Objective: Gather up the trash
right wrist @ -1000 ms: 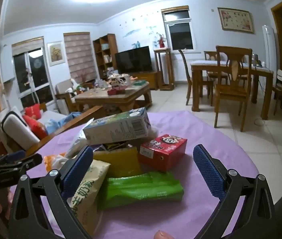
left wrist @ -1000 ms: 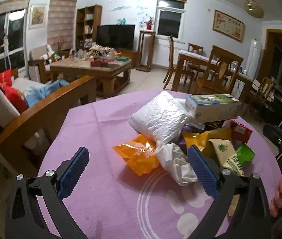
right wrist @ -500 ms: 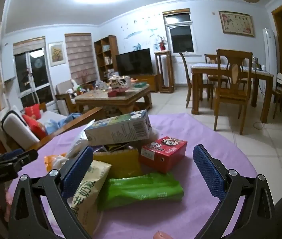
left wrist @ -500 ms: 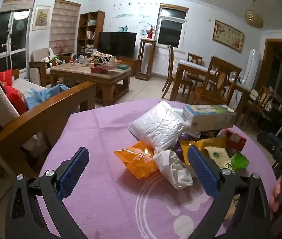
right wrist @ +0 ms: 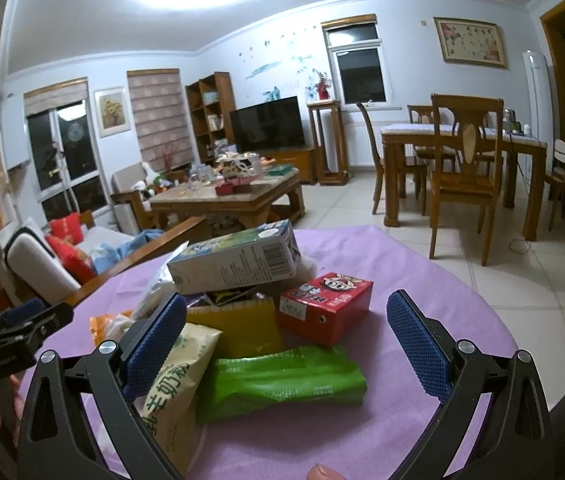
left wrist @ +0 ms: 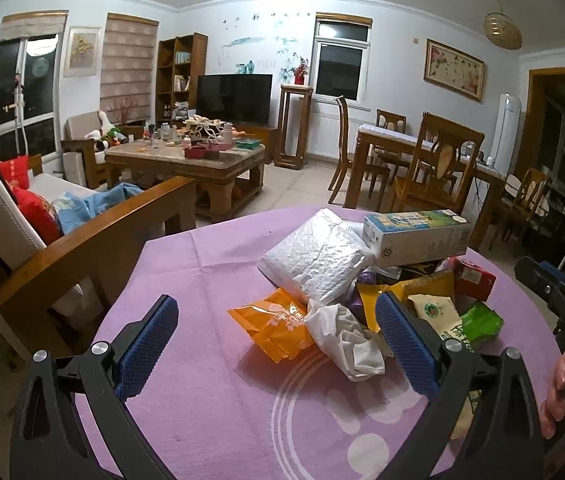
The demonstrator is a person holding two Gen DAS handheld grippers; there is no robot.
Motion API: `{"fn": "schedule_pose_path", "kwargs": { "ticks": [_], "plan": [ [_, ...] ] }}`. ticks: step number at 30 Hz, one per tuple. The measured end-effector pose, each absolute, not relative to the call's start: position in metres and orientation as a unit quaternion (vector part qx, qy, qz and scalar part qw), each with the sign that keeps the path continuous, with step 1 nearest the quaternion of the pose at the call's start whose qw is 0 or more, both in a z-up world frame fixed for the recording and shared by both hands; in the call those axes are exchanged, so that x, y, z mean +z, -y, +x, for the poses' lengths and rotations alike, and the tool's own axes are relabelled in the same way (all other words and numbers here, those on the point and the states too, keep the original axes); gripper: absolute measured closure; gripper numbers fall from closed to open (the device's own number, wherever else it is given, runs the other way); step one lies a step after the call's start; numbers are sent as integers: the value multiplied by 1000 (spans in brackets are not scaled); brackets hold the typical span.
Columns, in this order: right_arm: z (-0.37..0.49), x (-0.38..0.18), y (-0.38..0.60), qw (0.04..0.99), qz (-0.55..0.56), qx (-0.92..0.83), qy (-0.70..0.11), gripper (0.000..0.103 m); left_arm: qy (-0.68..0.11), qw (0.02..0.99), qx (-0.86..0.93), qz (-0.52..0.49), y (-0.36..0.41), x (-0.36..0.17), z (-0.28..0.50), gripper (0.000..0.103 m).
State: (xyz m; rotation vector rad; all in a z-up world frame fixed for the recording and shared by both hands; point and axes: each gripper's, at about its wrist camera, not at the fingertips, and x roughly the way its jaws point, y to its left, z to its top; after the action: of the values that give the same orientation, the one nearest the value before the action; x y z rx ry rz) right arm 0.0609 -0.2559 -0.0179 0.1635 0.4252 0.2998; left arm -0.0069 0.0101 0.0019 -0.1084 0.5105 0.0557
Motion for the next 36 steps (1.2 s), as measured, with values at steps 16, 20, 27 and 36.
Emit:
{"fn": "schedule_pose_path", "kwargs": {
  "ticks": [16, 20, 27, 36],
  "plan": [
    [62, -19, 257, 963, 82, 149, -211, 4, -256, 964, 29, -59, -12, -1, -5, 5],
    [61, -20, 257, 962, 84, 150, -211, 4, -257, 964, 29, -59, -12, -1, -4, 5],
    [60, -20, 257, 962, 85, 151, -213, 4, -256, 964, 29, -59, -11, -1, -4, 5],
    [61, -20, 258, 961, 87, 151, -214, 4, -257, 964, 29, -60, -11, -1, -4, 5]
  ]
}}
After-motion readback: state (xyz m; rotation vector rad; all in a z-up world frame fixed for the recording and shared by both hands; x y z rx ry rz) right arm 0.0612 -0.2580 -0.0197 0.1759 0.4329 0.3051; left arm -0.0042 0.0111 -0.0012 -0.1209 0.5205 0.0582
